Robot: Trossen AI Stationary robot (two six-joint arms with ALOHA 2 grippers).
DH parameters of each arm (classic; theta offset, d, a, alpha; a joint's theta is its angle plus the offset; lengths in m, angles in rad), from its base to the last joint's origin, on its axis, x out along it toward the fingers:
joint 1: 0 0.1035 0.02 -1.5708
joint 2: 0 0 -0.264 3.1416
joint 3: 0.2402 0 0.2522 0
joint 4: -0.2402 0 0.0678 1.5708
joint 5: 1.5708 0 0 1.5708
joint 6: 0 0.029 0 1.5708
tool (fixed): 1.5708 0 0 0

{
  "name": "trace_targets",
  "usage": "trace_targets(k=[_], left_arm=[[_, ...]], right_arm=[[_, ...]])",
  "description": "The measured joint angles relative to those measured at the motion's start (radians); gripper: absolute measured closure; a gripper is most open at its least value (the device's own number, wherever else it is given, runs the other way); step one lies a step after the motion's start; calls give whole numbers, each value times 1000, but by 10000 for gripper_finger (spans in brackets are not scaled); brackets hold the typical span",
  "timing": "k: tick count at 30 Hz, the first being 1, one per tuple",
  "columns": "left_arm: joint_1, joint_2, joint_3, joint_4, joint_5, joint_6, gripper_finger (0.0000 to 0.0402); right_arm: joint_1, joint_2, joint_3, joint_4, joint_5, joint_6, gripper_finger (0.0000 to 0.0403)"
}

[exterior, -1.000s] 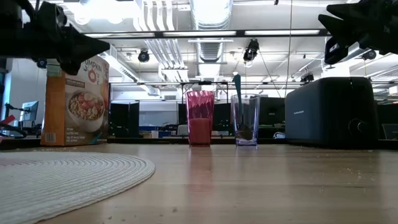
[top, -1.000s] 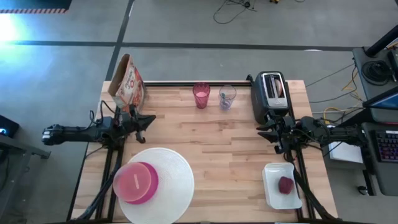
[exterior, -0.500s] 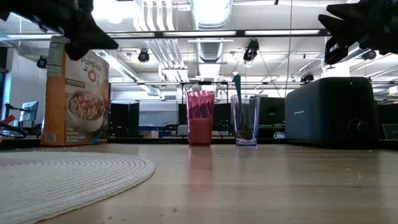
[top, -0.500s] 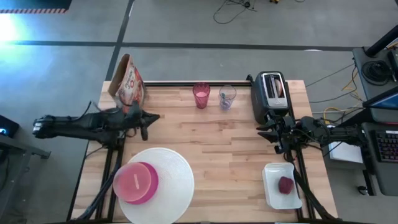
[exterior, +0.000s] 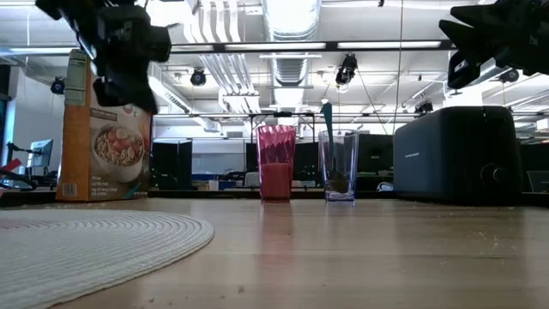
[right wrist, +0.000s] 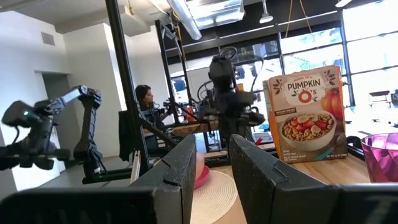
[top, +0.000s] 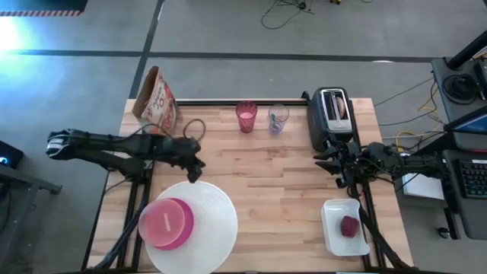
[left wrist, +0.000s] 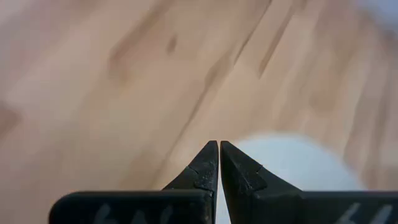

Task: Arrange a breakfast setting
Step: Move the white table mat to the center of the table

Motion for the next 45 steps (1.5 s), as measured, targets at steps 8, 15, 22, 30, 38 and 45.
trace_targets(k=[8, 15, 22, 30, 38, 45], left_arm=[[-69, 188, 97, -158, 4, -80, 402], [-204, 342, 103, -159, 39, -180, 402], [-327, 438, 103, -145, 139, -265, 402], [-381, 511, 103, -37, 164, -284, 402], [-390, 561, 103, -28, 224, -284, 402], [-390, 611, 103, -27, 211, -245, 402]], right_arm=[[0, 0, 0, 0, 0, 0, 314], [0, 0, 0, 0, 0, 0, 314], [0, 0, 0, 0, 0, 0, 314], [0, 0, 0, 0, 0, 0, 314], [0, 0, 0, 0, 0, 0, 314], [0, 0, 0, 0, 0, 0, 314]])
